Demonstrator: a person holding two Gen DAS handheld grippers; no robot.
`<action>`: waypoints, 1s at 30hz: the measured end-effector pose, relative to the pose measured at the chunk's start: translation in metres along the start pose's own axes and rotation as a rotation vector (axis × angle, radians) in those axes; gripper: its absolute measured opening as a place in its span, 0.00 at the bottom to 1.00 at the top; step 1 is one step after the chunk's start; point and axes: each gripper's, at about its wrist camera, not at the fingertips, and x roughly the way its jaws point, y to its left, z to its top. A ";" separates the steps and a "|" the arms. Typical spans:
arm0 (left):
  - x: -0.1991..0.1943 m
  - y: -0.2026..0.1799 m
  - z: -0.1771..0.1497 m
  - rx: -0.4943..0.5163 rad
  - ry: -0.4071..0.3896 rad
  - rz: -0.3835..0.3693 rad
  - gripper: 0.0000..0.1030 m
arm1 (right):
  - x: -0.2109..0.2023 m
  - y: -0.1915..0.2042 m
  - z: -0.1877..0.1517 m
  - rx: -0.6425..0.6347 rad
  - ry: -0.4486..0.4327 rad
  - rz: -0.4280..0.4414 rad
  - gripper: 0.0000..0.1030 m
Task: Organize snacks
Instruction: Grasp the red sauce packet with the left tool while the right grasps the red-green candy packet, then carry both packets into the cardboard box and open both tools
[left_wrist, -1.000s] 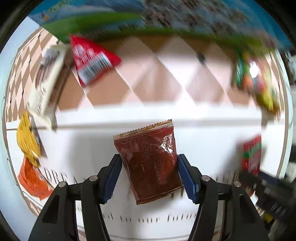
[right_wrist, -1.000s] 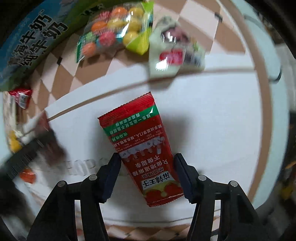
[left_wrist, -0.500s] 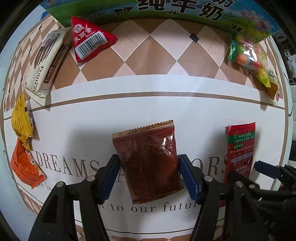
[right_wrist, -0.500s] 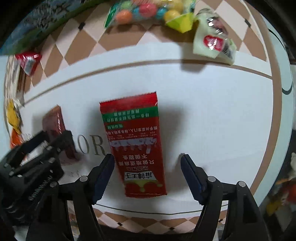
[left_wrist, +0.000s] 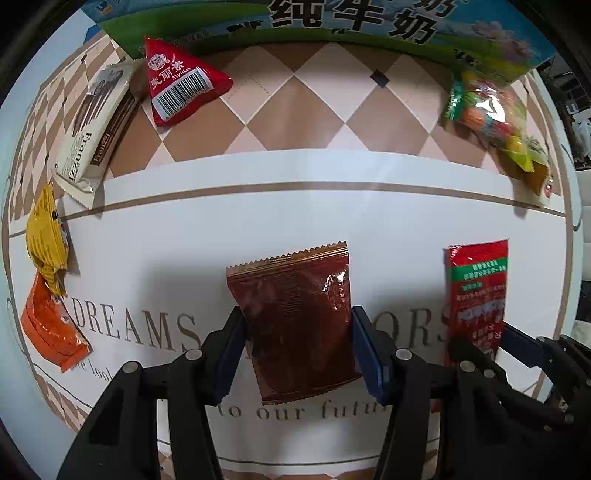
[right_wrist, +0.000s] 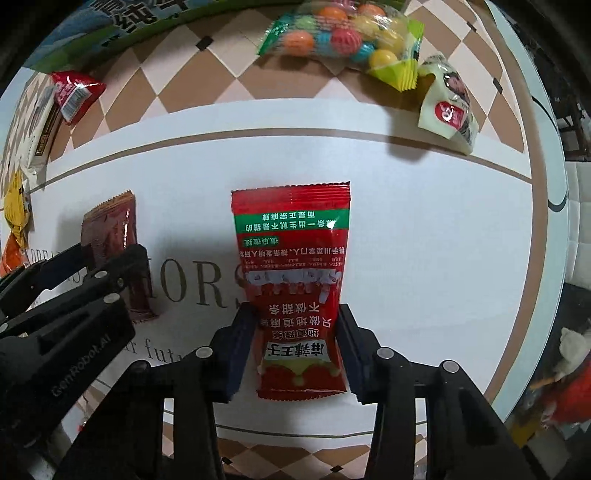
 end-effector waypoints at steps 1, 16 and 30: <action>-0.004 -0.001 -0.002 0.005 -0.009 0.000 0.51 | -0.006 -0.001 0.004 0.002 0.000 0.006 0.43; -0.165 0.011 0.045 0.029 -0.278 -0.096 0.52 | -0.125 -0.015 0.028 0.024 -0.176 0.210 0.38; -0.196 0.035 0.207 0.081 -0.294 -0.014 0.52 | -0.261 -0.050 0.204 0.021 -0.379 0.141 0.38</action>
